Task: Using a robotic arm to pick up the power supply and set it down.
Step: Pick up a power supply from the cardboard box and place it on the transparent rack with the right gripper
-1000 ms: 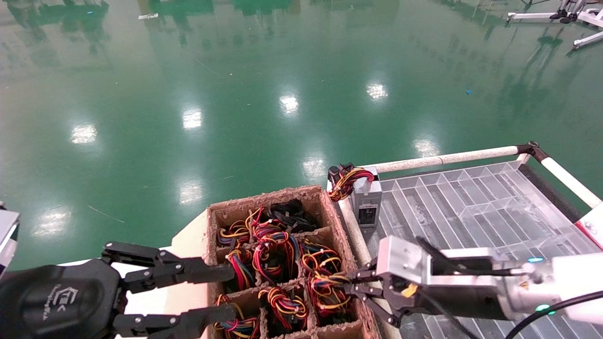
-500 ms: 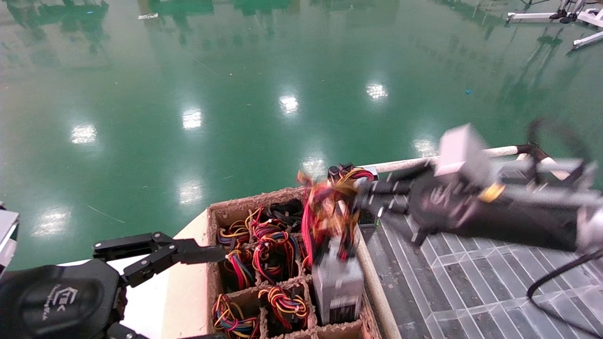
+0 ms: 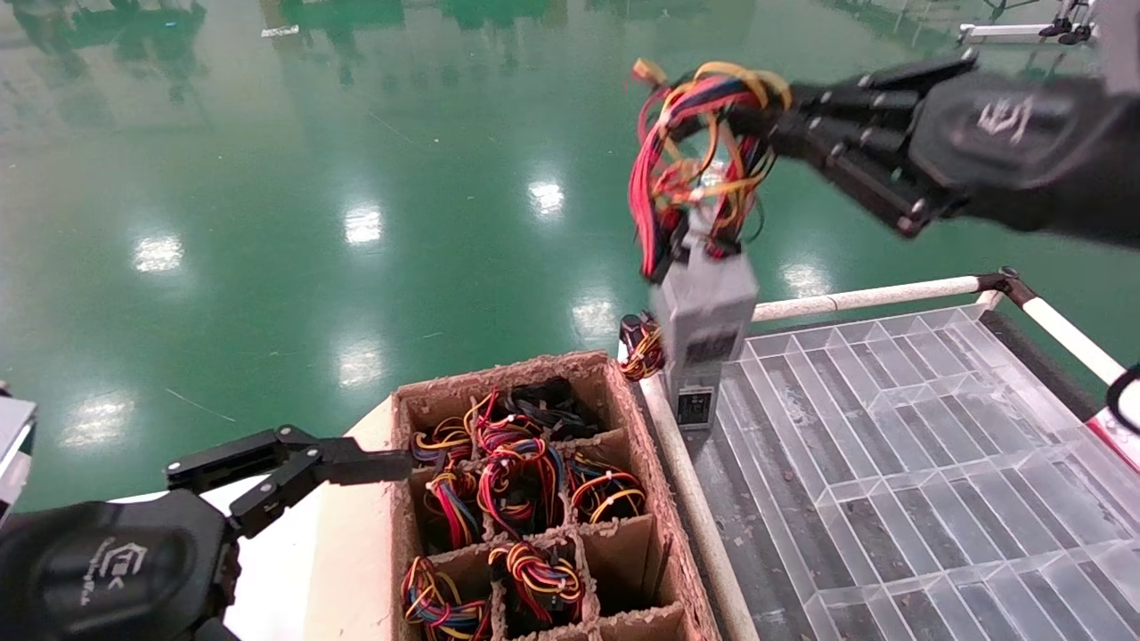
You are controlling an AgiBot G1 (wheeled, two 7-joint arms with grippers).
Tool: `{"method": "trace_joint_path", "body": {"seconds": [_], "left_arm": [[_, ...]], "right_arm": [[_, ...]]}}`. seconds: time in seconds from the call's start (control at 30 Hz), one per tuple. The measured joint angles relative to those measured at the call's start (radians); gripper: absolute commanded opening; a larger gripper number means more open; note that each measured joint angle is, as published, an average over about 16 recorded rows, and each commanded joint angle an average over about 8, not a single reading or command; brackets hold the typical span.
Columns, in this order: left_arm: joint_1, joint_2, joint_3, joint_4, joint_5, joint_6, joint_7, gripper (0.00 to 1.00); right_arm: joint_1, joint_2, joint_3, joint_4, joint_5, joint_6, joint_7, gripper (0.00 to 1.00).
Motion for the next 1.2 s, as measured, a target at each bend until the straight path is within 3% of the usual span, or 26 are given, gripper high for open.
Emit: {"method": "trace_joint_path", "body": {"seconds": [0.3,0.63,1.2], "left_arm": [[0.000,0.000,0.000,0.000,0.000,0.000,0.000,1.00],[0.000,0.000,0.001,0.000,0.000,0.000,0.000,1.00],[0.000,0.000,0.001,0.000,-0.001,0.000,0.001,1.00]], "right_arm": [[0.073,0.015,-0.036,-0.102,-0.088,-0.034,-0.066,0.00],[0.081,-0.003,-0.085,-0.188,-0.168,-0.058,-0.134,0.00],[0.112,-0.146,-0.157,-0.429,-0.255,-0.066,-0.286,0.00]]}}
